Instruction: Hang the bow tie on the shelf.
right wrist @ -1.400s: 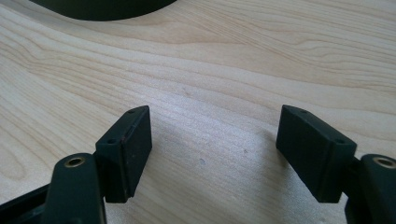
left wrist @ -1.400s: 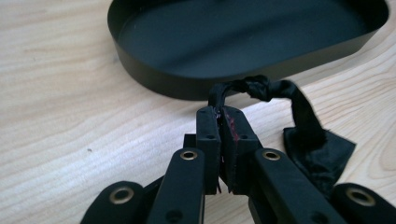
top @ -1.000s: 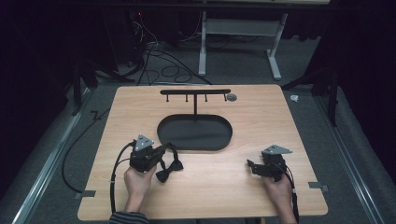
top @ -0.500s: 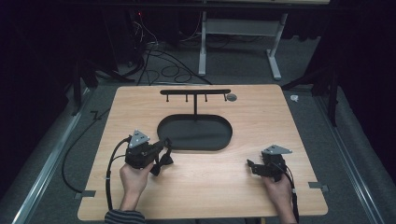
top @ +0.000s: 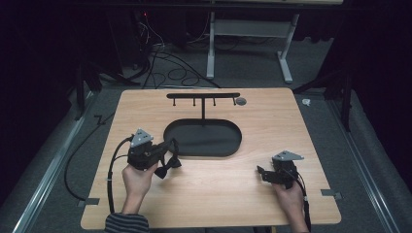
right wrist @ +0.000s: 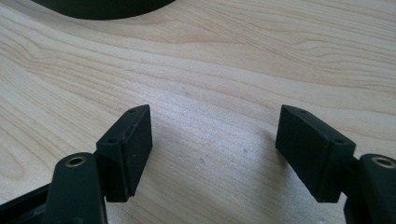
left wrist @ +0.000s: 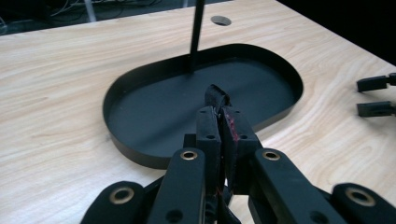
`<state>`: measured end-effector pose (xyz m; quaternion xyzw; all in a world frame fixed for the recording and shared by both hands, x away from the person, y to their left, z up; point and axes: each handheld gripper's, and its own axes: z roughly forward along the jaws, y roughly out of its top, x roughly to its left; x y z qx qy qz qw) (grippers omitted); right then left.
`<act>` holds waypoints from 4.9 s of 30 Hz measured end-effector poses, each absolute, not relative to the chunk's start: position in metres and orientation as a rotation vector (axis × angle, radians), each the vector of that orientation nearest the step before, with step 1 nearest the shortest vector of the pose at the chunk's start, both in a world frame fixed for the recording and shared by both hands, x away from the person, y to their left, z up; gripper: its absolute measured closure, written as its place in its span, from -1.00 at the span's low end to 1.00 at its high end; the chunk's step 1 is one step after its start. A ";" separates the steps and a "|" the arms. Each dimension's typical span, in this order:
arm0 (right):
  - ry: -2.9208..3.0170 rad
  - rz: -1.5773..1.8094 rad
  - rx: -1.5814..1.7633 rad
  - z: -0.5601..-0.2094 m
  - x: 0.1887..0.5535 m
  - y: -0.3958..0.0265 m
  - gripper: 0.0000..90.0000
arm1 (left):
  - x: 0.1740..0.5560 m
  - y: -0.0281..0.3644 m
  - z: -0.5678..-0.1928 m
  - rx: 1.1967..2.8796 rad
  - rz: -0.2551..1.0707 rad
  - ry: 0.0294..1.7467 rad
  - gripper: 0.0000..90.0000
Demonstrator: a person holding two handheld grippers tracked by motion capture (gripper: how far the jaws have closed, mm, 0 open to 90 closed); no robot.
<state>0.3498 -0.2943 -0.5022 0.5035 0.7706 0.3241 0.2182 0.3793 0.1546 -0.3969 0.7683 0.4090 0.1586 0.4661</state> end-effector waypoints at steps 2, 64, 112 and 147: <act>2.132 0.904 1.398 -0.502 0.350 -0.295 -0.37 | 0.380 0.153 -0.392 1.876 0.386 0.985 0.91; 2.133 0.901 1.397 -0.502 0.349 -0.295 -0.37 | 0.477 0.133 -0.346 1.837 0.556 1.059 0.88; 2.134 0.901 1.397 -0.502 0.349 -0.295 -0.37 | 0.434 0.151 -0.347 1.866 0.508 1.020 0.35; 2.134 0.900 1.395 -0.502 0.349 -0.295 -0.37 | 0.403 0.174 -0.361 1.829 0.492 1.042 0.30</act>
